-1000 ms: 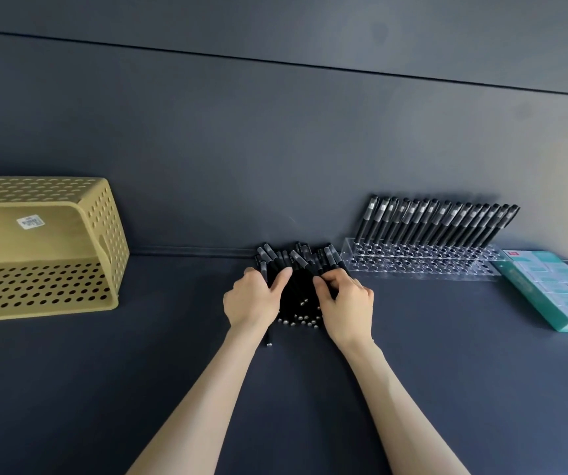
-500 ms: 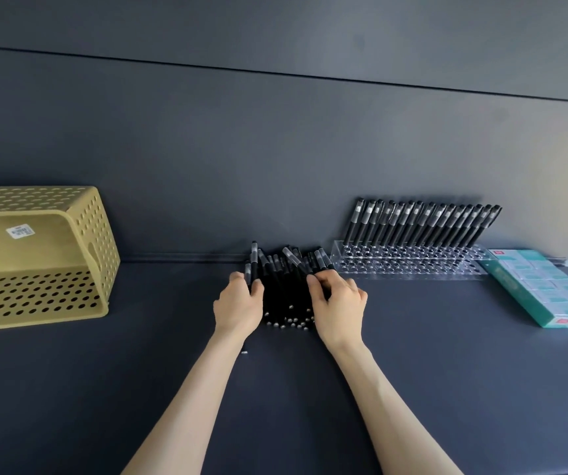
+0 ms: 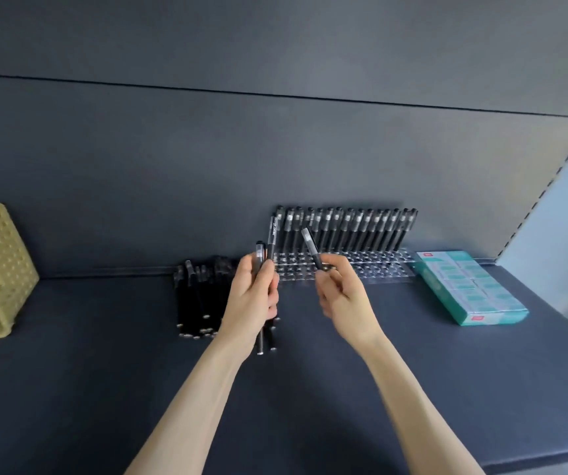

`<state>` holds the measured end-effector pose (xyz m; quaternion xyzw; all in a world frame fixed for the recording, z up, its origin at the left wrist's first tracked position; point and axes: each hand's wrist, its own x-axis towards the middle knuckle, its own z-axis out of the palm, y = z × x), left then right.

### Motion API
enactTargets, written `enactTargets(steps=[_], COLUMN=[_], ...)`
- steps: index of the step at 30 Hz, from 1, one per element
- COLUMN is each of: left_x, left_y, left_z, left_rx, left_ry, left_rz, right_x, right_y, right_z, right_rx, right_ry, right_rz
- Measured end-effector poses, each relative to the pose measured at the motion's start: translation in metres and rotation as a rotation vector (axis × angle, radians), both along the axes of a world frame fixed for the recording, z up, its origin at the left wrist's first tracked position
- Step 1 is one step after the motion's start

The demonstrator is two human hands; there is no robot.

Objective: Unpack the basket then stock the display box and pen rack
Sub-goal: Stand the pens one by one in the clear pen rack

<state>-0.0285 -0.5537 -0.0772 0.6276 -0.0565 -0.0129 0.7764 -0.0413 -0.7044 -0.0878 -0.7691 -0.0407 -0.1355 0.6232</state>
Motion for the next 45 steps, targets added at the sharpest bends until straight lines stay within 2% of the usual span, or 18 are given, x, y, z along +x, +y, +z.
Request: enactTargets(steps=[6,10,14,18,22,25,29,32,39,45], left_x=[-0.017,-0.028,-0.031,-0.024,-0.008,-0.003,-0.006,-0.003,-0.001,0.000], left_y=[-0.113,-0.164,-0.194,-0.207,-0.210,-0.215,-0.216,-0.213,-0.214,-0.216], left_z=[-0.006,-0.010,-0.009,-0.009,-0.007,-0.015,-0.032,-0.038,-0.051,-0.051], left_rx=[0.005,-0.024,0.019,0.066,0.149,0.205,0.254,0.260,0.197,0.169], left_ry=[0.024,0.056,0.010,-0.096,-0.210,-0.197,-0.172,-0.176,-0.144,-0.137], left_rz=[0.062,0.073,0.077,0.159,0.216,0.243,0.238,0.242,0.178,0.191], right_x=[-0.018,-0.025,-0.023,-0.010,0.004,0.015,0.030,0.042,0.072,0.087], right_y=[-0.097,-0.145,-0.175,-0.195,-0.201,-0.198,-0.200,-0.206,-0.219,-0.221], right_z=[0.005,0.007,0.008,0.011,0.013,0.016,0.023,0.035,0.051,0.041], right_rx=[-0.102,-0.054,0.012,-0.020,0.145,0.189,0.088,0.135,0.136,0.072], right_ry=[-0.046,-0.012,-0.016,-0.064,-0.064,-0.080,-0.184,-0.212,-0.286,-0.259], right_rz=[-0.013,0.015,0.056,-0.023,-0.013,-0.026,-0.133,-0.173,-0.297,-0.299])
